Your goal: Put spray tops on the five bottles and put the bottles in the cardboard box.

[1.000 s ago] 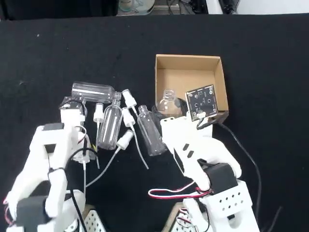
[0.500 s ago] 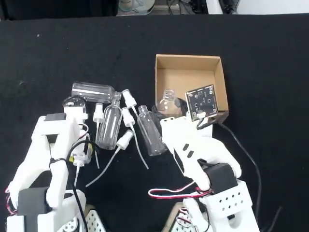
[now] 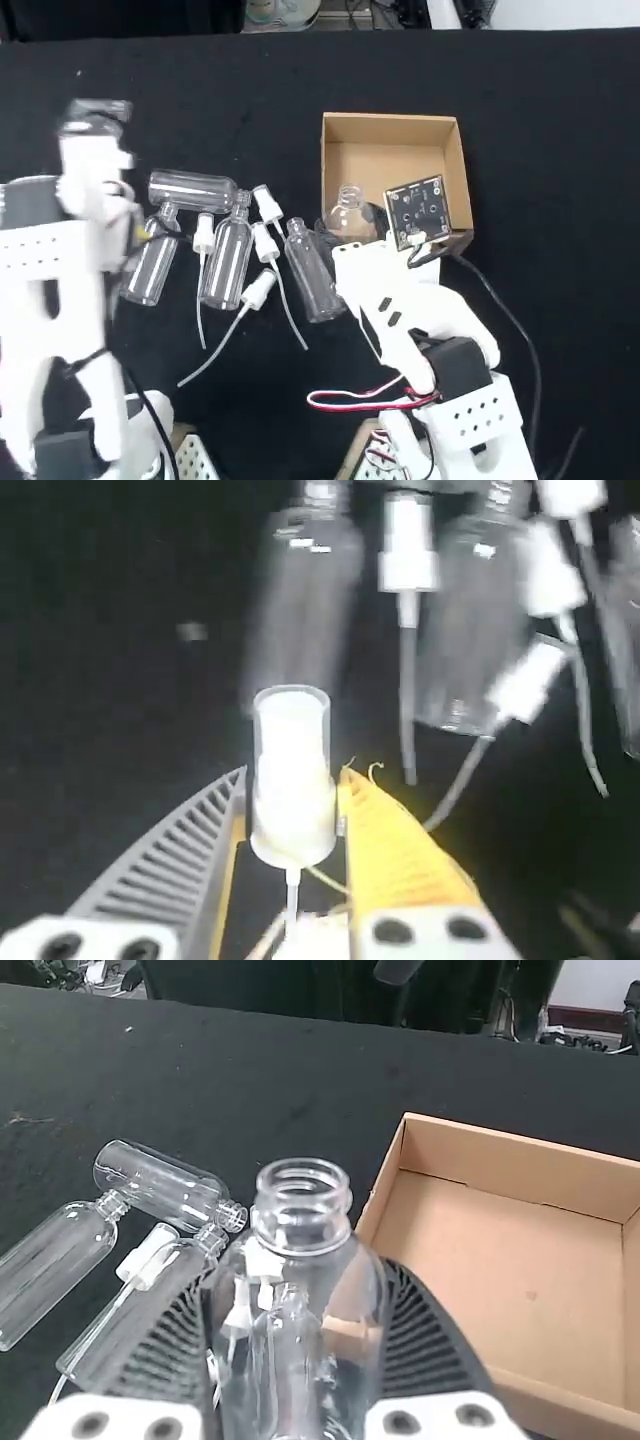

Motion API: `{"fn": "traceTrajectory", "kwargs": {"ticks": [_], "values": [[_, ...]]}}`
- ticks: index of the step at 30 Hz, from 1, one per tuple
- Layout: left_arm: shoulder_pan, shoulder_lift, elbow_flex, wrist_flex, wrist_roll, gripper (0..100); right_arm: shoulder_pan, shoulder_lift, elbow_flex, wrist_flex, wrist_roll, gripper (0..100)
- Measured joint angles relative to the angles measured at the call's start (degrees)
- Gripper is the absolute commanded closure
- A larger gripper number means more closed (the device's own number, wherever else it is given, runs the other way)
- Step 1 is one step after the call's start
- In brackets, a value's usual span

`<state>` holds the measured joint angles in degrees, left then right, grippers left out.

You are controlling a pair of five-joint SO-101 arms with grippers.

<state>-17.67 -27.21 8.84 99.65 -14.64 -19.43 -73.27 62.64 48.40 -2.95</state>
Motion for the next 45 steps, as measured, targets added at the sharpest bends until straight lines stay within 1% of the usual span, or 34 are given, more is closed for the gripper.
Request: {"fn": "traceTrajectory", "kwargs": {"ticks": [4, 7, 11, 15, 20, 23, 26, 28, 31, 33, 35, 37, 45], "values": [[-12.22, 1.76, -1.67, 0.26, -6.33, 94, 0.00, 0.00, 0.00, 0.00, -0.26, 98.7], [-21.01, 7.38, -2.90, 0.18, -11.52, 94, 0.00, 0.00, 0.00, 0.00, -0.26, 98.7], [-31.65, 18.46, -5.36, -5.54, -15.56, 94, 0.00, 0.00, 0.00, 0.00, -0.26, 98.7], [-38.68, 30.77, -7.91, -11.78, -16.88, 94, -3.25, 0.00, 0.18, 0.00, -0.35, 98.7], [-41.76, 43.69, -10.99, -17.58, -16.97, 93, -7.03, 0.00, 1.93, 0.00, -0.35, 98.7], [-42.11, 50.37, -14.24, -17.93, -18.02, 85, -8.09, 0.00, 1.93, 0.00, -0.35, 98.7], [-42.20, 56.35, -19.25, -14.07, -22.33, 77, -8.09, 0.00, 1.93, 0.00, -0.35, 98.7], [-42.20, 60.31, -23.47, -10.02, -24.35, 77, -8.09, 0.00, 1.93, 0.00, -0.35, 98.7], [-42.90, 65.41, -32.18, -3.69, -25.23, 77, -8.09, 0.00, 1.93, 0.00, -0.35, 98.7], [-43.43, 68.22, -38.59, -0.97, -25.41, 77, -8.09, 0.00, 1.93, 0.00, -0.35, 98.7], [-43.69, 70.42, -43.52, -0.09, -25.67, 77, -8.09, 0.00, 1.93, 0.00, -0.35, 98.7], [-43.69, 71.91, -45.63, 0.18, -25.67, 77, -8.09, 0.00, 1.93, 0.00, -0.35, 98.7], [-43.69, 74.37, -46.59, 0.35, -28.40, 77, -8.09, 0.00, 1.93, 0.00, -0.35, 98.7]]}}
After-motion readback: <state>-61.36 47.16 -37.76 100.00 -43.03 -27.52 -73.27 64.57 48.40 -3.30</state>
